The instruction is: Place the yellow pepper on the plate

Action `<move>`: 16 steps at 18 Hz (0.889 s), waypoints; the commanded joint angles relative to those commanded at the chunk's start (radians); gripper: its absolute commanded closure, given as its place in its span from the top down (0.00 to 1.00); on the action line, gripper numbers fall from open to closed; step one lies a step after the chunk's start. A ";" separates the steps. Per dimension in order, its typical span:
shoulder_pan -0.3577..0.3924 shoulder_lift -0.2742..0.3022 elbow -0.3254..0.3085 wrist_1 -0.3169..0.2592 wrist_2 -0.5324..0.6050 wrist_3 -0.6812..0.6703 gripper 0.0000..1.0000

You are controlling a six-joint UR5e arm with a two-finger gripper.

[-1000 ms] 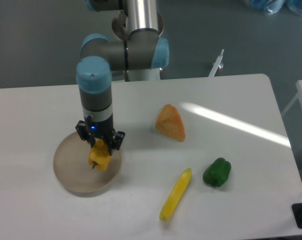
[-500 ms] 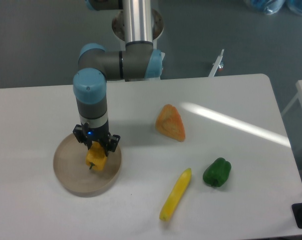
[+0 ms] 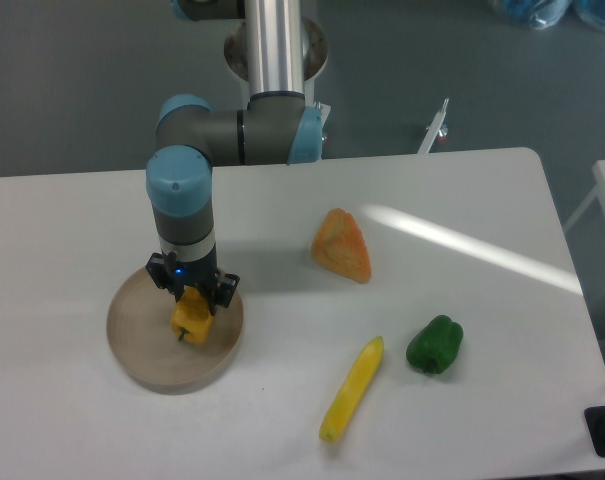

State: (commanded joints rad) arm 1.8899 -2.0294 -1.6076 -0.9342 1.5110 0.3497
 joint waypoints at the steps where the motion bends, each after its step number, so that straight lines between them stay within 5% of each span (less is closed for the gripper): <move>1: 0.000 -0.002 0.002 0.000 0.000 0.000 0.50; 6: 0.000 -0.009 0.002 0.000 0.002 0.003 0.54; 10: 0.000 -0.009 0.003 0.002 0.003 0.006 0.75; 12: 0.000 -0.006 0.006 0.000 0.005 0.003 0.99; 16: 0.000 0.008 0.011 0.000 0.005 0.000 1.00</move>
State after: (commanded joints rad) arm 1.8899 -2.0218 -1.5969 -0.9342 1.5156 0.3497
